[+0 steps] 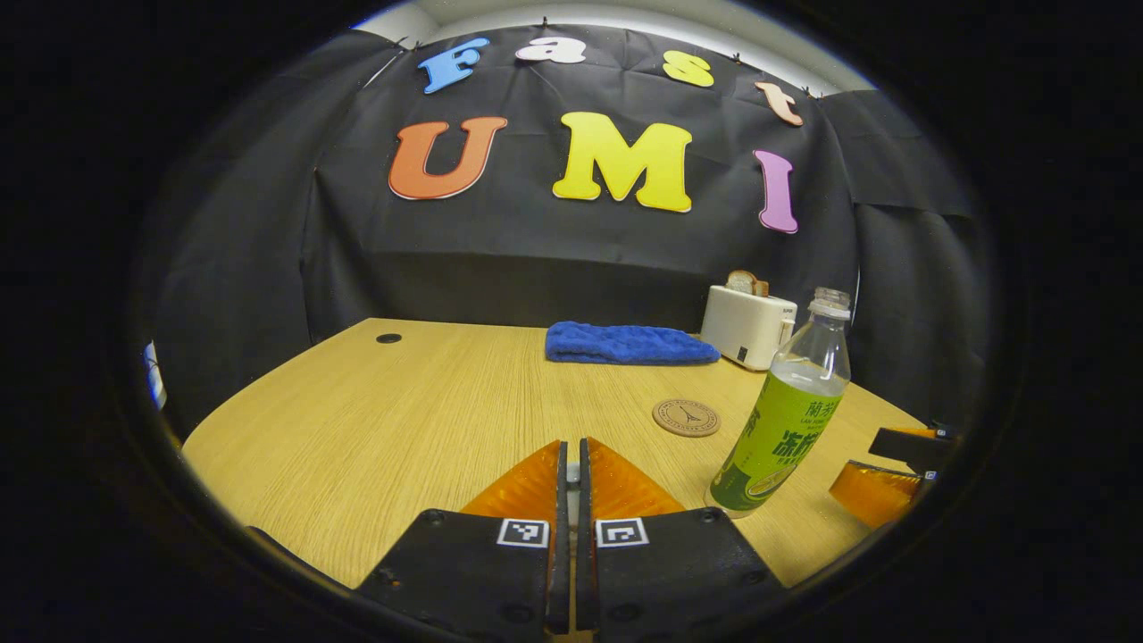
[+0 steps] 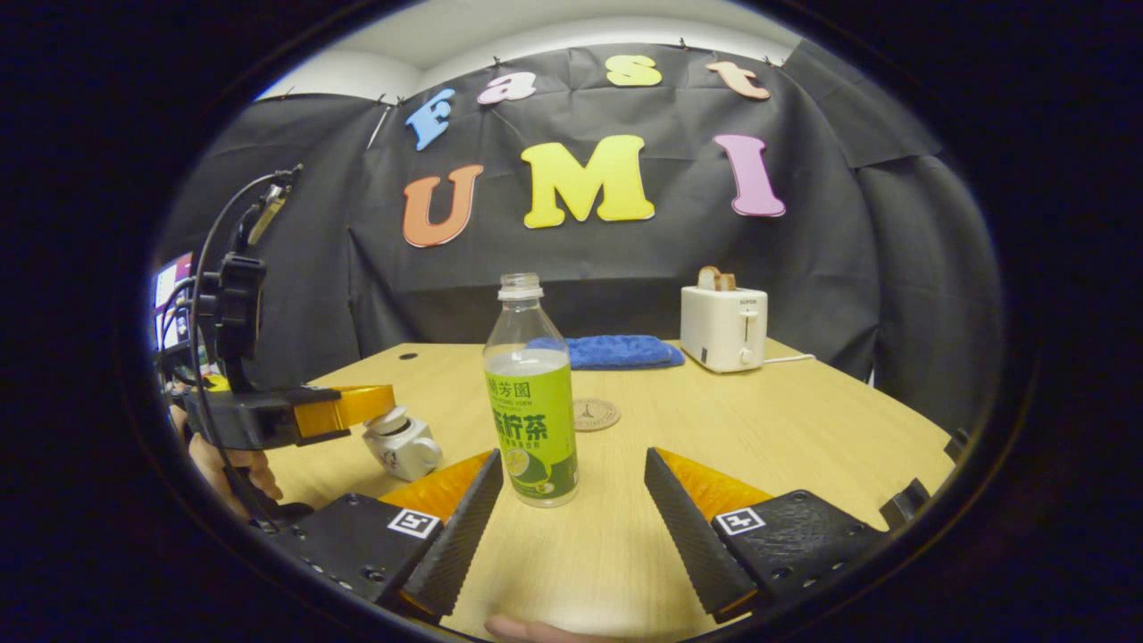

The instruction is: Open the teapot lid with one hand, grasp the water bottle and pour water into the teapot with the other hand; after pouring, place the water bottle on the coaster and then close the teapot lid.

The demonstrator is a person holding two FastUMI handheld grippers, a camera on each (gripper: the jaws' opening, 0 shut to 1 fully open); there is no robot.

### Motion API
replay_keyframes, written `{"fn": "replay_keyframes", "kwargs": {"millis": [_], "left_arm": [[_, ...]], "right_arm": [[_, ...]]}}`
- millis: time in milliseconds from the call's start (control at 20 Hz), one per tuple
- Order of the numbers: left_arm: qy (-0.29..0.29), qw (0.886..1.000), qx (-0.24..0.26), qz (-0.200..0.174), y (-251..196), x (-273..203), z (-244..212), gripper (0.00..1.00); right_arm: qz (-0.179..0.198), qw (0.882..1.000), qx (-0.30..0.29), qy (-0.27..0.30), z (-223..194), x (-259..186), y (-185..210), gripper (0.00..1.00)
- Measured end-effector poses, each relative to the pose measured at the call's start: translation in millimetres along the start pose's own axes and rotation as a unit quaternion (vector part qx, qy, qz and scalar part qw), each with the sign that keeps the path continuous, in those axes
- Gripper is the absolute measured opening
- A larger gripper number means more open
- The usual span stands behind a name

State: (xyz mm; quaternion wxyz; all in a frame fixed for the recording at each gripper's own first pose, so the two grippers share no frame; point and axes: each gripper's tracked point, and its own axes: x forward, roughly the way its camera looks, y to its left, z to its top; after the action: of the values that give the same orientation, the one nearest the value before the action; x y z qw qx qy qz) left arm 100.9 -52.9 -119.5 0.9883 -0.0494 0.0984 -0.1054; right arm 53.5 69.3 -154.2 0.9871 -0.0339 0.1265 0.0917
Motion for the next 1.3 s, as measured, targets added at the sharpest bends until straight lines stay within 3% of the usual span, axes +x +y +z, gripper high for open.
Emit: {"fn": "replay_keyframes", "kwargs": {"millis": [50, 150, 550, 600, 750, 900, 1050, 1300], "left_arm": [[-0.008, 1.0, 0.004, 0.002, 2, -4, 7, 0.05], [-0.022, 1.0, 0.0, -0.004, 1, -14, 22, 0.05], [-0.043, 0.999, 0.004, 0.004, 8, -62, 61, 0.05], [-0.044, 0.999, 0.001, -0.001, 6, -68, 65, 0.05], [-0.053, 0.998, 0.013, -0.004, 4, -80, 74, 0.05], [-0.053, 0.998, 0.026, -0.005, 5, -82, 73, 0.05], [-0.046, 0.999, 0.026, -0.007, 9, -82, 70, 0.05], [-0.037, 0.999, 0.019, -0.003, 21, -79, 65, 0.05]], "right_arm": [[0.003, 1.0, -0.002, -0.001, 2, 3, 3, 0.92], [0.005, 1.0, -0.009, -0.005, 3, 9, 7, 0.96], [0.007, 1.0, -0.017, -0.011, 10, 39, 21, 0.96], [0.006, 1.0, -0.017, -0.011, 9, 44, 22, 0.92], [0.011, 1.0, -0.007, -0.012, 12, 57, 28, 0.96], [0.001, 1.0, -0.005, -0.02, 14, 68, 30, 0.92], [-0.009, 1.0, 0.001, -0.014, 10, 73, 28, 0.76], [-0.025, 0.999, -0.034, -0.007, 15, 68, 22, 0.73]]}}
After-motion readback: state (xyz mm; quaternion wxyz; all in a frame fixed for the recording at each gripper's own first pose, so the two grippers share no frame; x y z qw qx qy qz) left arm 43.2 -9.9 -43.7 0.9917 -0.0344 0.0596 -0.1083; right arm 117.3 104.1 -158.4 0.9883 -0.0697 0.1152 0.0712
